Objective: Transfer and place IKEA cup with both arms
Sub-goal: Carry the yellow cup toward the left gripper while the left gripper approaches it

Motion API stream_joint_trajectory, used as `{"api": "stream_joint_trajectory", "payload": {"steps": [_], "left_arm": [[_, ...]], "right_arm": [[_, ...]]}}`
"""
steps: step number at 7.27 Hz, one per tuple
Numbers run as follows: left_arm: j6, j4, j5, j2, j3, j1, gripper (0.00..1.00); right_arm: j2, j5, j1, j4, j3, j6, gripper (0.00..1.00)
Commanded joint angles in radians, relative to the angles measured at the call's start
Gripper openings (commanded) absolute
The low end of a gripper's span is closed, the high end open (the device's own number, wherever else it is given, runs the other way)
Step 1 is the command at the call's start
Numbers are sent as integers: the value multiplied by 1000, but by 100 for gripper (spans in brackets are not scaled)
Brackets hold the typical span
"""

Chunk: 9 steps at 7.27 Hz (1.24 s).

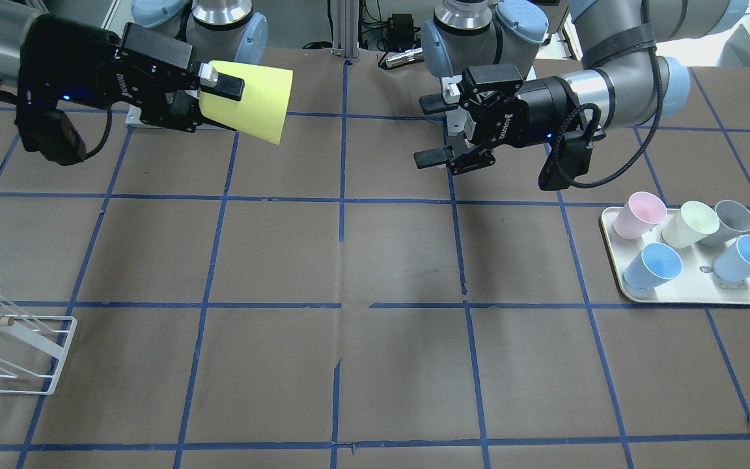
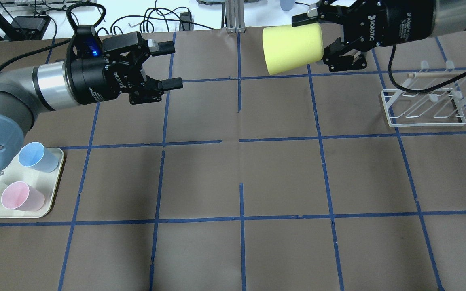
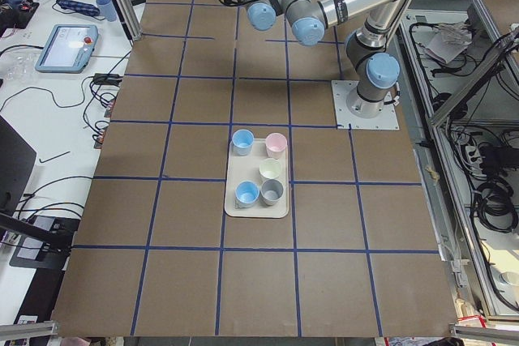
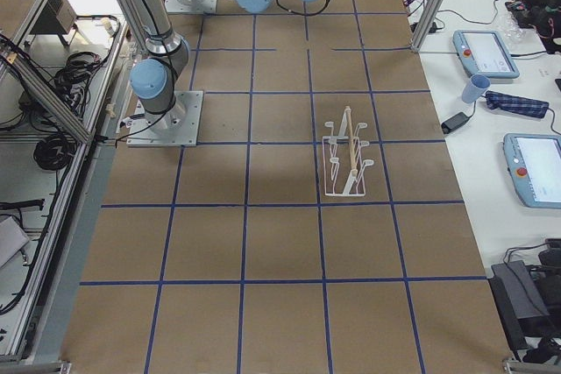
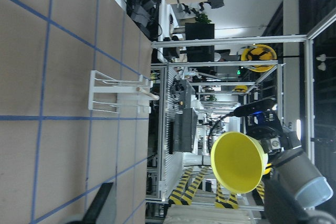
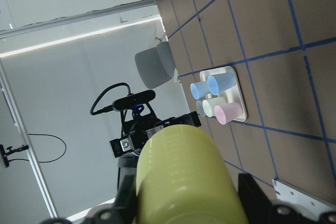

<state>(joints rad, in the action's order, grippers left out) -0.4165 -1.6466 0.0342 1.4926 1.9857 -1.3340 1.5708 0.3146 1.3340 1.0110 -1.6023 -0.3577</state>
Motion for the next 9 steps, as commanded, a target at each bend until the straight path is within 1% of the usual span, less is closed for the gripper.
{"api": "stream_joint_trajectory", "payload": {"steps": [1,2,3,4,5,6,7,8,9], "left_arm": [[-2,2,-127,6,30,-27,100],[-1,2,-149,12,41,-54,100],[-2,1,-181,14,44,-88,100],[-2,1,-222,17,44,-120,100],[-4,1,-230,26,44,-152,100],[-4,1,-231,31,44,-160,100],[-1,1,-232,31,42,-160,97],[-1,-1,-287,34,42,-162,94],[-1,-1,-292,41,42,-165,92]], "right_arm": [[2,-118,45,3,-27,-4,45],[2,-121,69,11,-27,-4,45],[-1,-146,100,27,-27,-7,45],[-5,-147,111,41,-27,-6,45],[-3,-146,113,41,-30,-7,45],[-3,-147,123,41,-30,-6,45],[-5,-149,132,41,-28,-6,45],[-3,-149,134,41,-28,-6,46],[-3,-147,134,41,-30,-6,46]]}}
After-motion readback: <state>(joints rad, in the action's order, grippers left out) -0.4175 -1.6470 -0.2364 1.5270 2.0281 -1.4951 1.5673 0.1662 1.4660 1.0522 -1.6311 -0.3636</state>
